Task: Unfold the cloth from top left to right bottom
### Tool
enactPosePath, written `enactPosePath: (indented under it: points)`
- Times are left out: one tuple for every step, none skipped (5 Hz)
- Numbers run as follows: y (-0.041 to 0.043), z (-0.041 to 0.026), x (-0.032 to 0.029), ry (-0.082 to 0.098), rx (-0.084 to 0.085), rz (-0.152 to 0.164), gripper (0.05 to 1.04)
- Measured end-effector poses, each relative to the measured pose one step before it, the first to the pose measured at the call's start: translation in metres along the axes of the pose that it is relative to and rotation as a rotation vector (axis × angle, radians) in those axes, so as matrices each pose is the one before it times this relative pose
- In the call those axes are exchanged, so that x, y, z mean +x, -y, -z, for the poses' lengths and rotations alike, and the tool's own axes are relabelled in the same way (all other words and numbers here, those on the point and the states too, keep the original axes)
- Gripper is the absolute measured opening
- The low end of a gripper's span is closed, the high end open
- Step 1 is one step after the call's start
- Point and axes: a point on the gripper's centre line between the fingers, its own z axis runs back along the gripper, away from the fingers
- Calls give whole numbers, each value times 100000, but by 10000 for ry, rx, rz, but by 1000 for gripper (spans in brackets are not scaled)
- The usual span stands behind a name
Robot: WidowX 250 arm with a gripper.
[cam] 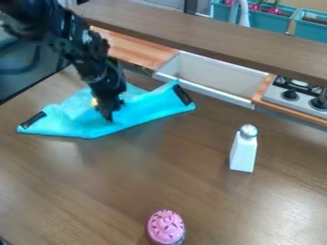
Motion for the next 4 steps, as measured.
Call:
enactPosePath:
  points:
    - [2624, -636, 35, -108, -134, 440, 59]
    - [1896, -1134, 209, 49, -182, 269, 59]
    - [1744, -1004, 441, 45, -189, 283, 59]
    - [2179, -220, 497, -171, -379, 213, 59]
